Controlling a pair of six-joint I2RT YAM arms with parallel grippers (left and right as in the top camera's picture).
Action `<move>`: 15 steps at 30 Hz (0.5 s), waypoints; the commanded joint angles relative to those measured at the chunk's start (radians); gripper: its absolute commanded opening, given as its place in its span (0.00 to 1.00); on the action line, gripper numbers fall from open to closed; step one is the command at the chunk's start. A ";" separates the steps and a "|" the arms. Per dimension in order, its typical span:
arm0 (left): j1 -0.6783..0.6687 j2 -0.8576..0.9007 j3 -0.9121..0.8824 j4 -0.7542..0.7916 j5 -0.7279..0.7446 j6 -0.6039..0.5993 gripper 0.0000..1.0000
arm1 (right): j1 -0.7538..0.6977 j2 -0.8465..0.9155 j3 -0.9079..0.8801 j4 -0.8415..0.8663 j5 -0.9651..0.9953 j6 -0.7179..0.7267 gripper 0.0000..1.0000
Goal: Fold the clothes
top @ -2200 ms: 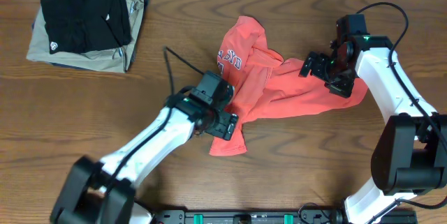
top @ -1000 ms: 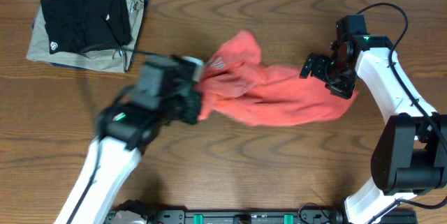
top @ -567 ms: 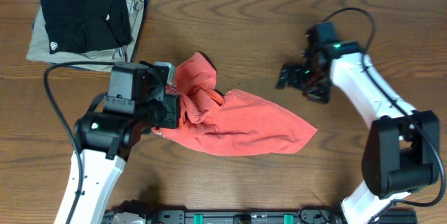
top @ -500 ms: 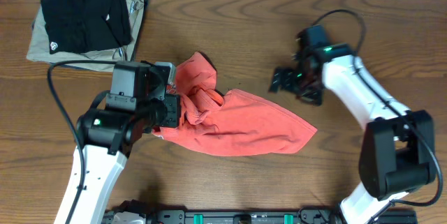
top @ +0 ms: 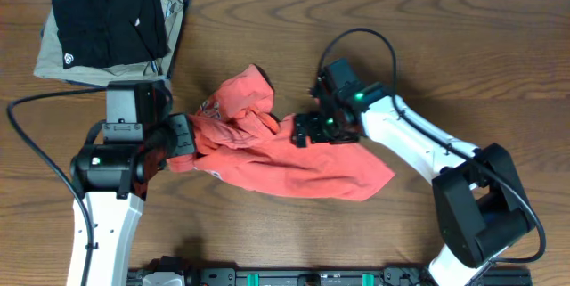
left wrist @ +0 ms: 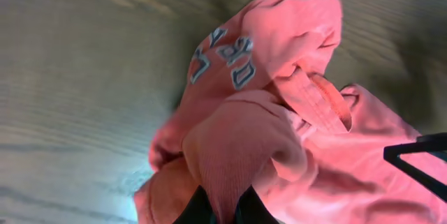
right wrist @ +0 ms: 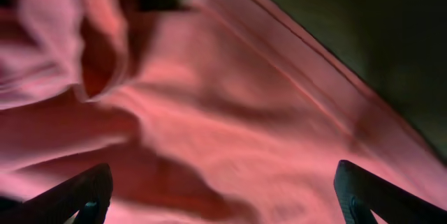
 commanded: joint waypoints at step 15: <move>0.018 0.033 -0.006 -0.019 -0.023 -0.016 0.06 | 0.042 0.016 -0.001 0.243 0.207 0.063 0.92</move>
